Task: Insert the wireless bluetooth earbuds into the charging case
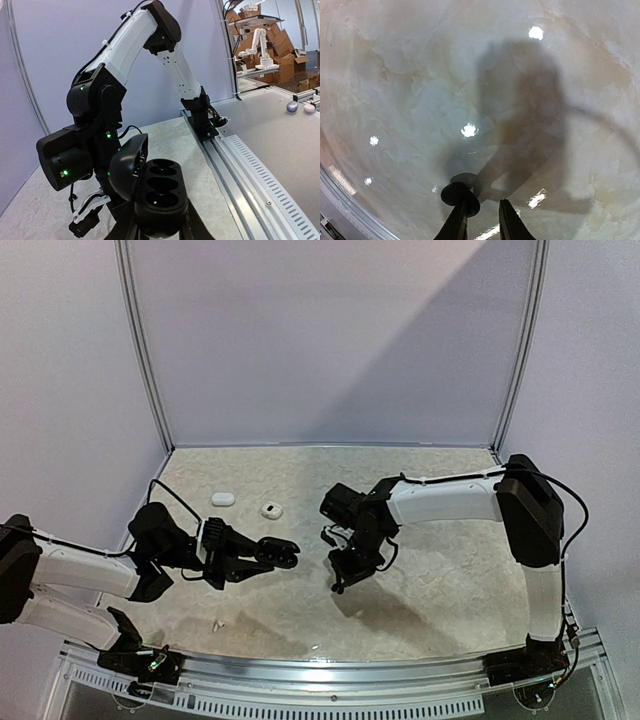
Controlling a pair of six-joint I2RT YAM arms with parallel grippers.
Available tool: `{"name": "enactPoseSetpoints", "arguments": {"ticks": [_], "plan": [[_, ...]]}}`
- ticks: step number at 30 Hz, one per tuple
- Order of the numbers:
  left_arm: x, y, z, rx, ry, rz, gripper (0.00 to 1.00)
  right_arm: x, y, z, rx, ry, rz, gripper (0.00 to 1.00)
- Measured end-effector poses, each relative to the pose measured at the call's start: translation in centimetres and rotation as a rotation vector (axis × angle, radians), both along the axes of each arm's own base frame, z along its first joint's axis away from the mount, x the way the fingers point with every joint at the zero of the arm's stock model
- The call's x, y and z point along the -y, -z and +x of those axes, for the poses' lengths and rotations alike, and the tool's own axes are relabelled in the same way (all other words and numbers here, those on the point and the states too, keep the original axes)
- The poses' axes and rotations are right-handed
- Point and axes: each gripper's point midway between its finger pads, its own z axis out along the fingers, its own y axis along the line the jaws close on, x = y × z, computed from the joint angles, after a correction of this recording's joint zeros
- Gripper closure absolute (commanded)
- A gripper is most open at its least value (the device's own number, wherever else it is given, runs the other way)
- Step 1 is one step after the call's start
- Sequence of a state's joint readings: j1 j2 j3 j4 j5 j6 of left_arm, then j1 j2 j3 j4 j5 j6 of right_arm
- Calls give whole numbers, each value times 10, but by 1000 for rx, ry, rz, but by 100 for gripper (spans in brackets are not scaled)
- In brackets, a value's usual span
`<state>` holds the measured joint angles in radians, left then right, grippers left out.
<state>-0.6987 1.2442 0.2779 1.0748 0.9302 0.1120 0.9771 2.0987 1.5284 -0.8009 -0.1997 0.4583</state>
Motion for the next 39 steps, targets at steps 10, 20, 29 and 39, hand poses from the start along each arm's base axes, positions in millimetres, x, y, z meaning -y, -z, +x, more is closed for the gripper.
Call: {"name": "enactPoseSetpoints", "arguments": {"ticks": [10,20,29,39], "plan": [[0,1,0,7,-1,3,100,-17,-4,-12,-26,-28,62,92],[0,3,0,2,-2,11,100,-24,-5,-22,-50,-51,88,100],[0,3,2,-7,-9,11,100,-13,-13,-18,-7,-61,46,100],[1,3,7,-61,-33,12,100,21,-241,44,502,32,397,100]]}}
